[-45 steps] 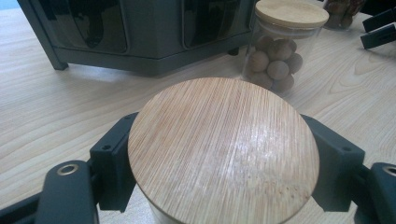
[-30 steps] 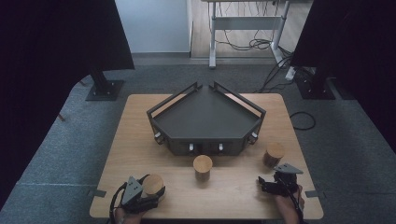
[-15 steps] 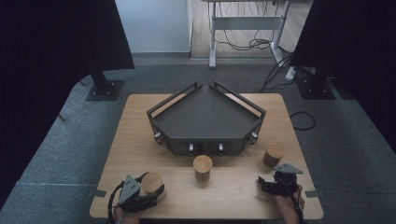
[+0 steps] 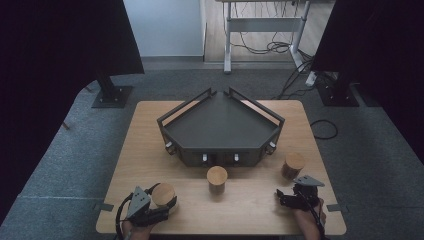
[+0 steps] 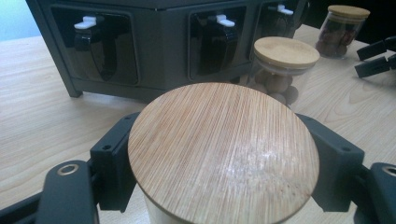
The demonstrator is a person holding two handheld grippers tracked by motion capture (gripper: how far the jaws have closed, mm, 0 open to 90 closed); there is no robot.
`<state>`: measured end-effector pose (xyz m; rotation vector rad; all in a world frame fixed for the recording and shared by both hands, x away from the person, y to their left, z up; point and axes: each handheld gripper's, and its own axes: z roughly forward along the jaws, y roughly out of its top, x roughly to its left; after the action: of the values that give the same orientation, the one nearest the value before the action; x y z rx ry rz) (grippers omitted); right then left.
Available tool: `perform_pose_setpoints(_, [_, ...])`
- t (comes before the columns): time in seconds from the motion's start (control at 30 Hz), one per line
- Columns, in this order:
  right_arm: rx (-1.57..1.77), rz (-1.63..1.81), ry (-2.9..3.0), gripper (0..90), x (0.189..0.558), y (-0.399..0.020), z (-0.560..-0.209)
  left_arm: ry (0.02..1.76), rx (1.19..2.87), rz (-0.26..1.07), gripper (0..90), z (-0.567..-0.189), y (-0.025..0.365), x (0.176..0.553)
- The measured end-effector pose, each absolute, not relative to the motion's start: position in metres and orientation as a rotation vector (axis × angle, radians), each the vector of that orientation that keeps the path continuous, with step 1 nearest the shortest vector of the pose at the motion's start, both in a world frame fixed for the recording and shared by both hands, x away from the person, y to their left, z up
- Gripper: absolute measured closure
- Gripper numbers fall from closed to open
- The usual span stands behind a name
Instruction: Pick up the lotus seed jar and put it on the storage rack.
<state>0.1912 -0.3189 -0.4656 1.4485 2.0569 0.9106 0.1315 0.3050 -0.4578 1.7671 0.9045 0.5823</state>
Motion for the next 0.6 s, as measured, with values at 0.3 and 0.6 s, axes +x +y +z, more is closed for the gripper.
perform_pose_setpoints(0.3, [1.448,0.912,2.058,9.6,0.1908,-0.3191,-0.4656,0.917,1.739,0.566,23.7,-0.4553,0.3092,0.1339])
perform_pose_setpoints(0.6, [1.448,0.912,2.058,9.6,0.1908,-0.3191,-0.4656,0.907,1.732,0.565,23.7,-0.4506,0.3101,0.136])
